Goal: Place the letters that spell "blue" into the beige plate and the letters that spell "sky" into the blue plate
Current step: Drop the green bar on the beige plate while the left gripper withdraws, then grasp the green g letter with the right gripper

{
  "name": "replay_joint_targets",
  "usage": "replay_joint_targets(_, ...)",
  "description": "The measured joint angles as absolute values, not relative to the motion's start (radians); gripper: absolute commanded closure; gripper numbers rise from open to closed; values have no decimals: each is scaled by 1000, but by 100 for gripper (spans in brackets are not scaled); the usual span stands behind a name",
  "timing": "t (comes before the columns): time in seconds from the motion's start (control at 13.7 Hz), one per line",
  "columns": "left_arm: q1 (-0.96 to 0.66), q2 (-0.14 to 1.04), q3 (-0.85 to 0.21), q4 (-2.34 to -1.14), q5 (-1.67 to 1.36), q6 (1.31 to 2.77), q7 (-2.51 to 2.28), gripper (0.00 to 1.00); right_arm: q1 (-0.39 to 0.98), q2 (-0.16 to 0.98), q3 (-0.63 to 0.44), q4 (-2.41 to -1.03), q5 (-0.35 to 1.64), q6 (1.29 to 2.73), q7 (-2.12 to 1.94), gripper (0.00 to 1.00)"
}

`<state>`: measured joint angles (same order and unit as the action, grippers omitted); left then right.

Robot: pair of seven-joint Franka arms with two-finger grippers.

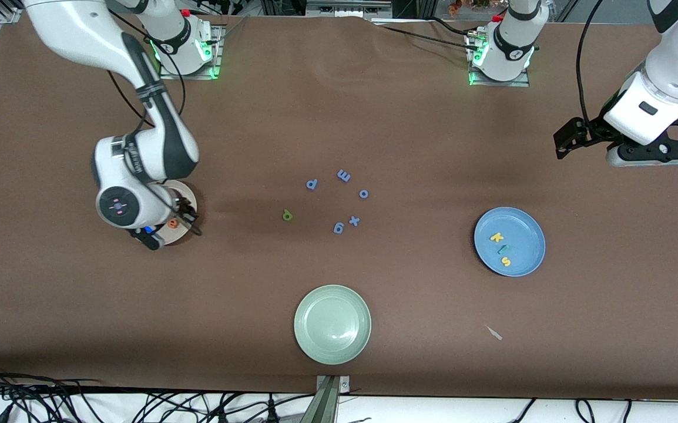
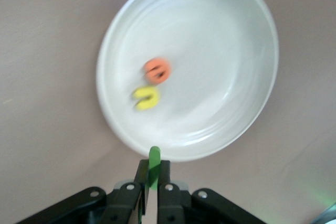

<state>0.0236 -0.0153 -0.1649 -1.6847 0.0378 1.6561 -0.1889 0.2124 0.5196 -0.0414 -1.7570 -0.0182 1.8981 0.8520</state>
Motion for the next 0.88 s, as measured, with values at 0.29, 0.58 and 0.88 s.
replay_joint_targets(0.29,24,-15,-164,-1683,38,1656,-189,0,155,567,-41,-1749,-24,1906,749,0)
replay_joint_targets(0.58,25,-15,-162,-1682,38,1656,-189,0,183,564,-23,-1683,-23,1899,760,0)
replay_joint_targets(0.88,27,-13,-160,-1682,38,1656,-189,0,206,564,54,-1647,25,1907,794,0)
